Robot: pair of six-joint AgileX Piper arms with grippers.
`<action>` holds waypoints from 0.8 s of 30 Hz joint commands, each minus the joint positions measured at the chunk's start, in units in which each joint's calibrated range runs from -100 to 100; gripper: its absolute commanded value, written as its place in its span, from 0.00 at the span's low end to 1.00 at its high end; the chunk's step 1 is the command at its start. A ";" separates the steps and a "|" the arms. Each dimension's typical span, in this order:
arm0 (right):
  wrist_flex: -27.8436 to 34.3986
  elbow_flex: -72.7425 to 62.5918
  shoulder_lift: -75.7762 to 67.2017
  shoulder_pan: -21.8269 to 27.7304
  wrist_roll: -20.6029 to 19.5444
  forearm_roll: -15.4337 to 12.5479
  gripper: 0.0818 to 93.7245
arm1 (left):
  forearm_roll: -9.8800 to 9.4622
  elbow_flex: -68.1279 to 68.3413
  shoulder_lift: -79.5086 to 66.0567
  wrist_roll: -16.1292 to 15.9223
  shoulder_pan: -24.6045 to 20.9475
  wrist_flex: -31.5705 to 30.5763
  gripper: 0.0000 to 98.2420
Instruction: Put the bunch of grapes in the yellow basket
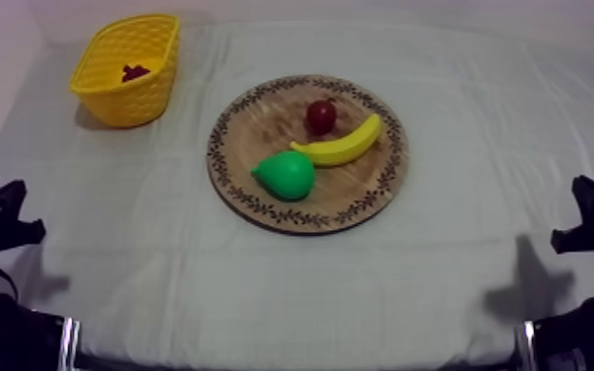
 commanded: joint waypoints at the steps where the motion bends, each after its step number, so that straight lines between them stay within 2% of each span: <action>1: -0.04 -0.01 0.02 -0.02 0.00 0.01 0.00 | -0.25 0.02 -1.86 0.28 -0.06 0.22 0.00; 14: -0.04 -0.01 0.02 -0.02 0.00 0.01 0.00 | -0.56 -0.06 -4.38 1.62 -0.10 0.71 0.00; 16: -0.04 -0.01 0.02 -0.02 0.00 0.01 0.00 | -1.15 0.31 -4.39 4.24 -0.08 -0.39 0.00; 18: -0.04 -0.01 0.02 -0.02 0.00 0.01 0.00 | -3.15 1.27 -4.40 8.78 -0.07 -3.02 0.00; 20: -0.04 -0.01 0.02 -0.02 0.01 0.01 0.00 | -4.35 1.96 -4.40 11.76 -0.12 -4.97 0.00; 24: -0.04 -0.01 0.02 -0.02 -0.01 0.01 0.00 | -5.27 2.46 -4.41 13.92 -0.16 -6.39 0.00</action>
